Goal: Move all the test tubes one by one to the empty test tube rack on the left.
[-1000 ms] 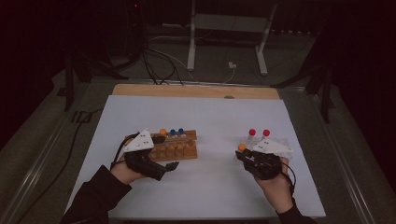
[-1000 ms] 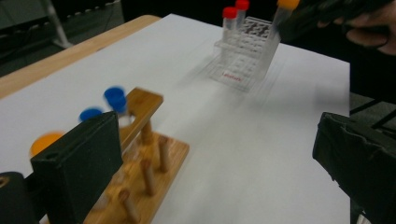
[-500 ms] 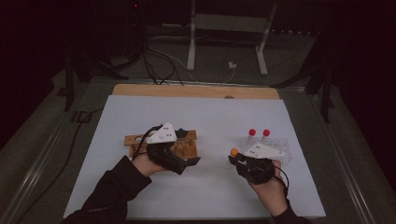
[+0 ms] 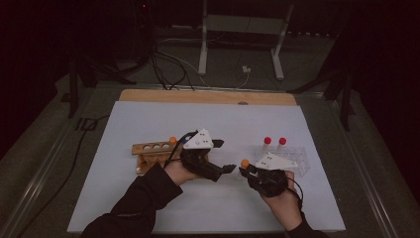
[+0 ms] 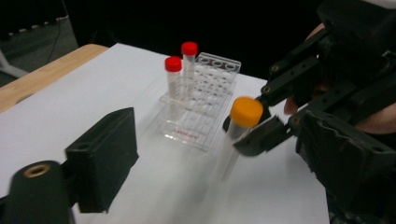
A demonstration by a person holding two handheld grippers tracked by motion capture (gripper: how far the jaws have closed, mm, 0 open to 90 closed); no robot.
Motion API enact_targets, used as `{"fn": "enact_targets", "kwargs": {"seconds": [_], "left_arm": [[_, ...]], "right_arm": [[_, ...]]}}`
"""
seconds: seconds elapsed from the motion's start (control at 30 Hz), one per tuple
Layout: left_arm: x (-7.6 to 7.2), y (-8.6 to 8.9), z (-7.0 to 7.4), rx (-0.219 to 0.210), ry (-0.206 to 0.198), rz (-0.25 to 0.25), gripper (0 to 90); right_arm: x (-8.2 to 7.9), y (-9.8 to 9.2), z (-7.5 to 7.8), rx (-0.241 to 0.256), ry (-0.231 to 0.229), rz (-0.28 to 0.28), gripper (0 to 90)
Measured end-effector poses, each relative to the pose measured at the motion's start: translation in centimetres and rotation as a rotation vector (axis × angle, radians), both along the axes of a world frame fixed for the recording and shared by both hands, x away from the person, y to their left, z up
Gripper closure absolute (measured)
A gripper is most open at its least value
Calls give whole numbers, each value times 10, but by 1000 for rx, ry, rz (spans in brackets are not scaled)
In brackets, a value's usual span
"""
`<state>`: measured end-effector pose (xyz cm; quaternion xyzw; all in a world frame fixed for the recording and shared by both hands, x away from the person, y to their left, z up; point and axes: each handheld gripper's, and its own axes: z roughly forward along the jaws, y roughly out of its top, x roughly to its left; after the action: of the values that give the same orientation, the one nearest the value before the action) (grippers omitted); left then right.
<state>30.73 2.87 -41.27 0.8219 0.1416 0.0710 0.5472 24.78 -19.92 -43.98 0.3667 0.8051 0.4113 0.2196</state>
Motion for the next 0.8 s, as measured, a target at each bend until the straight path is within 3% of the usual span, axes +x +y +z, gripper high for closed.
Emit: {"fn": "enact_targets", "kwargs": {"seconds": [0.2, 0.5, 0.8], "left_arm": [[-1, -12, -1, -12, 6, -35, 224], [0, -27, -4, 17, -10, -75, 500], [1, -36, -8, 58, -20, -82, 660]], "right_arm": [[0, 1, 1, 6, -4, 4, 755], [0, 1, 1, 7, -5, 3, 755], [-1, 1, 2, 10, -9, 1, 755]]}}
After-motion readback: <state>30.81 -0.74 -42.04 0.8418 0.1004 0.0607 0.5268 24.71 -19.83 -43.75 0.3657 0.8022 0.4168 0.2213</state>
